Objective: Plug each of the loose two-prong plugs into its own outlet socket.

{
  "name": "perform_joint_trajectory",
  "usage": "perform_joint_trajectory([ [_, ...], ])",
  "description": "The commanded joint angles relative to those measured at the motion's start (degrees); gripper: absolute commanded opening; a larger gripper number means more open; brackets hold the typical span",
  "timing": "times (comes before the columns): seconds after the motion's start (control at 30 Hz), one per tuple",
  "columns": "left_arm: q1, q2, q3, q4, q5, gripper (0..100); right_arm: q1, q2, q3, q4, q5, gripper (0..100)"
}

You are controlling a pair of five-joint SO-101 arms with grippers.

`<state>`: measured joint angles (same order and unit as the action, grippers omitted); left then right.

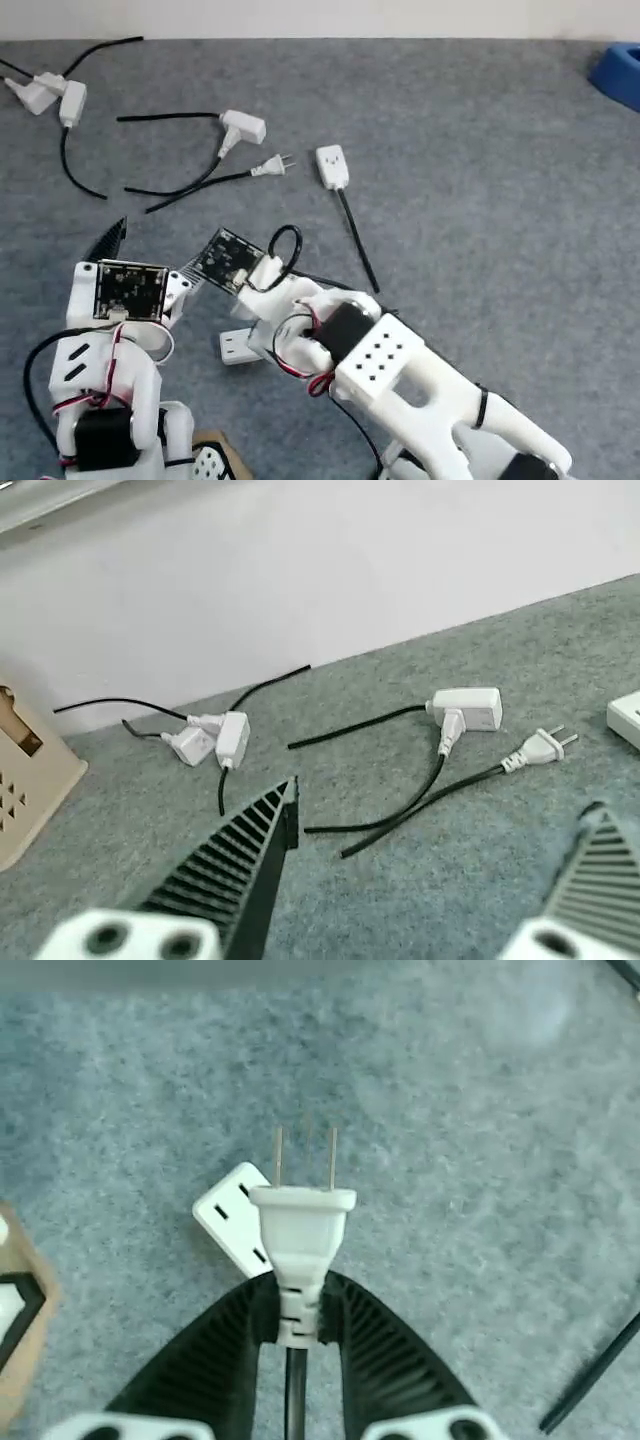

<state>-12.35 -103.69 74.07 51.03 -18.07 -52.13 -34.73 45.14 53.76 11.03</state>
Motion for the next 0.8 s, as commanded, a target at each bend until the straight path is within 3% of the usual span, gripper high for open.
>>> perform_joint_trajectory([
  [0.0, 0.5, -0.1, 2.5, 1.0, -0.4, 40, -0.5, -0.1, -5.8, -0.3, -0.6, 0.9],
  [0.33, 2.7, -0.1, 6.8, 2.1, -0.2, 40, -0.5, 0.4, -18.8, 5.1, -2.1, 0.9],
  [0.77, 6.1, -0.2, 10.9, 2.7, -0.2, 40, -0.3, 0.4, -19.6, 7.8, -3.3, 0.9],
])
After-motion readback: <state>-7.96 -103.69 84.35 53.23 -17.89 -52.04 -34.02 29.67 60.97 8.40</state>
